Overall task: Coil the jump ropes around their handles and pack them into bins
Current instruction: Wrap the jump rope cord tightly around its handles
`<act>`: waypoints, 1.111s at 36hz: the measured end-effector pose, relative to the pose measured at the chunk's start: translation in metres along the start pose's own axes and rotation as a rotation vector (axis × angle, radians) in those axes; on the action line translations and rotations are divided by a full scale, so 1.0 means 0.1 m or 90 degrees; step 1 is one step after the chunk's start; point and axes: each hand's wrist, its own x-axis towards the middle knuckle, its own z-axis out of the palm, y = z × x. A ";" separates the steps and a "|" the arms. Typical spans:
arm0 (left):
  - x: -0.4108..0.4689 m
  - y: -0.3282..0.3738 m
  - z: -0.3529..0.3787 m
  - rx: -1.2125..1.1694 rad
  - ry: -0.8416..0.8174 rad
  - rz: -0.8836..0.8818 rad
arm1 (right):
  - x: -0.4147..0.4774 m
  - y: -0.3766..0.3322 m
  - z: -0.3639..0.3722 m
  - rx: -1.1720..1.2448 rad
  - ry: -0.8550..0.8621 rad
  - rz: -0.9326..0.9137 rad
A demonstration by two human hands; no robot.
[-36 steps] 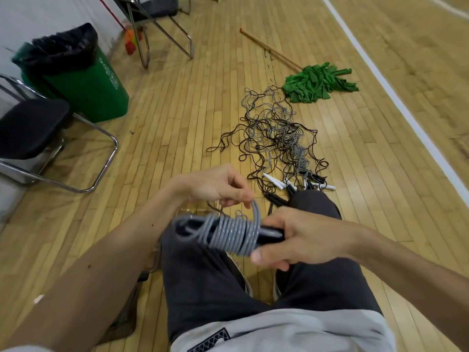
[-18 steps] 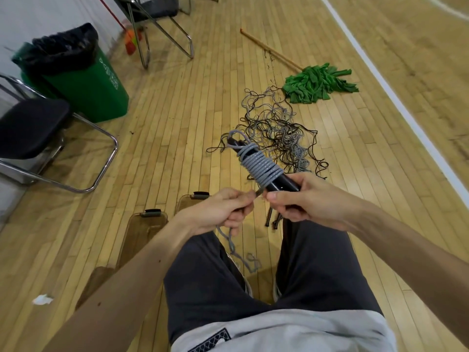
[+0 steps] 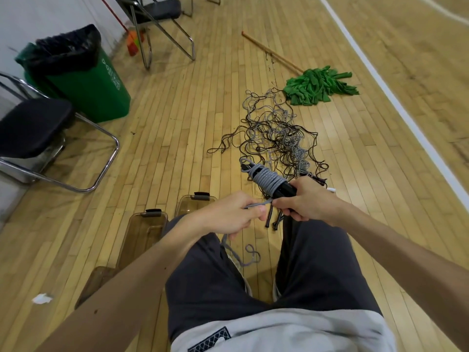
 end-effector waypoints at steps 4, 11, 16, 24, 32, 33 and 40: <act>-0.01 0.05 -0.04 0.088 0.014 -0.011 | 0.04 0.03 -0.02 -0.031 -0.001 0.010; 0.04 0.23 -0.17 0.369 0.110 -0.001 | 0.16 0.09 -0.01 -0.091 0.024 0.044; 0.00 0.43 -0.35 0.518 0.161 0.025 | 0.22 0.11 -0.08 -0.130 0.016 0.114; 0.02 0.81 -0.51 0.634 0.113 0.115 | 0.14 0.04 -0.03 -0.237 -0.132 0.166; 0.02 1.02 -0.60 0.624 0.078 0.188 | -0.10 -0.12 -0.07 -0.236 -0.275 0.124; 0.02 1.03 -0.62 0.621 0.080 0.191 | -0.13 -0.14 -0.07 -0.239 -0.292 0.114; 0.04 1.02 -0.63 0.569 0.072 0.202 | -0.32 -0.20 0.05 -0.285 -0.383 0.020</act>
